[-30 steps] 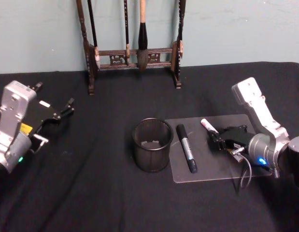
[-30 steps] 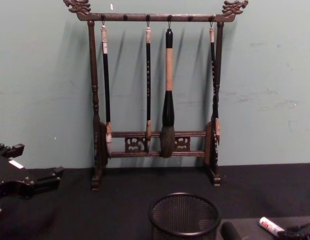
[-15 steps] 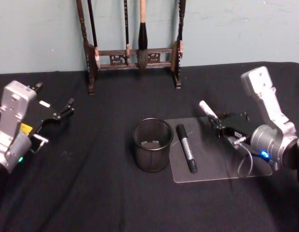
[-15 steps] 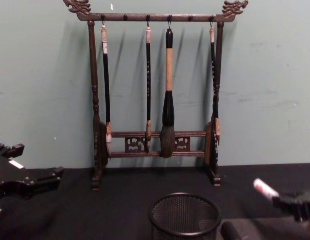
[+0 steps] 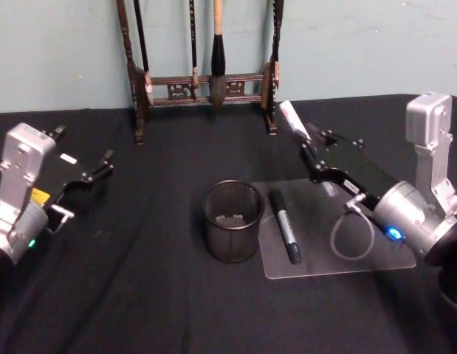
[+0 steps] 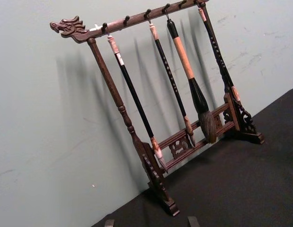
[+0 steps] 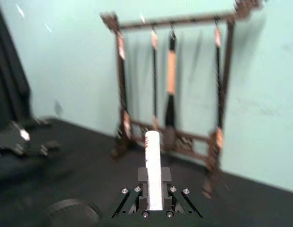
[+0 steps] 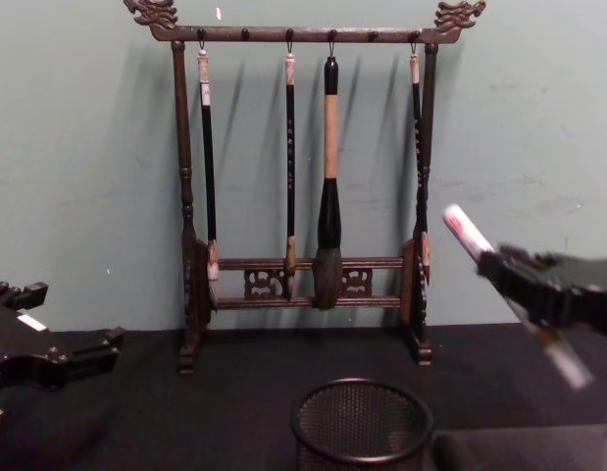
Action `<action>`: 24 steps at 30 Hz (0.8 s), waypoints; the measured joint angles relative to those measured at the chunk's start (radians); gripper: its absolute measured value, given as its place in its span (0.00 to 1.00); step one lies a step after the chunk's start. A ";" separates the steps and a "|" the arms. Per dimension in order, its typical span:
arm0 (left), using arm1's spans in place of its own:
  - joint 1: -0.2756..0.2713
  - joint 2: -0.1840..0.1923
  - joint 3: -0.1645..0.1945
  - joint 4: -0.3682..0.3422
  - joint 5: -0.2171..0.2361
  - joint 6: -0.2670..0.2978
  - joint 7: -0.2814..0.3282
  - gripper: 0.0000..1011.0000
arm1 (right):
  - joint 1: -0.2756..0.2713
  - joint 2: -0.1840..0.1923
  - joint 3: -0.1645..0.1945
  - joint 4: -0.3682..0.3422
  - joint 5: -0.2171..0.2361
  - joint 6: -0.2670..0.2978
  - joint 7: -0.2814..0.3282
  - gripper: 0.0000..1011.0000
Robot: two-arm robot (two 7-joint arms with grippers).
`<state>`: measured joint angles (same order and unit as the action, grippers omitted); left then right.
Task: Pick up the water-based marker from the table and place it into the pen holder.
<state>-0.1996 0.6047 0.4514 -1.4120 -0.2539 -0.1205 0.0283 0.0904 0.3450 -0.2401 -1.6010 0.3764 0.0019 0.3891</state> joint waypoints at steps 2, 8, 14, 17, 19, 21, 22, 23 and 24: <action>0.000 0.000 0.000 0.000 0.000 0.000 0.000 0.99 | -0.005 -0.012 -0.008 -0.008 0.021 -0.035 0.013 0.17; 0.000 0.000 0.000 0.000 0.000 0.000 0.000 0.99 | -0.009 -0.040 -0.045 -0.025 0.058 -0.081 0.032 0.17; 0.000 0.000 0.000 0.000 0.000 0.000 0.000 0.99 | -0.001 -0.059 -0.093 -0.017 0.067 -0.114 0.041 0.17; 0.000 0.000 0.000 0.000 0.000 0.000 0.000 0.99 | 0.005 -0.065 -0.110 -0.007 0.066 -0.115 0.042 0.17; 0.000 0.000 0.000 0.000 0.000 0.000 0.000 0.99 | 0.012 -0.071 -0.127 0.006 0.066 -0.116 0.042 0.17; 0.000 0.000 0.000 0.000 0.000 0.000 0.000 0.99 | 0.020 -0.075 -0.141 0.019 0.063 -0.116 0.041 0.17; 0.000 0.000 0.000 0.000 0.000 0.000 0.000 0.99 | 0.023 -0.077 -0.145 0.024 0.061 -0.116 0.041 0.17; 0.000 0.000 0.000 0.000 0.000 0.000 0.000 0.99 | 0.026 -0.079 -0.150 0.030 0.059 -0.116 0.041 0.17; 0.000 0.000 0.000 0.000 0.000 0.000 0.000 0.99 | 0.032 -0.083 -0.159 0.043 0.054 -0.116 0.040 0.17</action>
<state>-0.1995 0.6047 0.4514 -1.4119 -0.2539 -0.1205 0.0283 0.1225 0.2619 -0.3988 -1.5584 0.4305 -0.1140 0.4292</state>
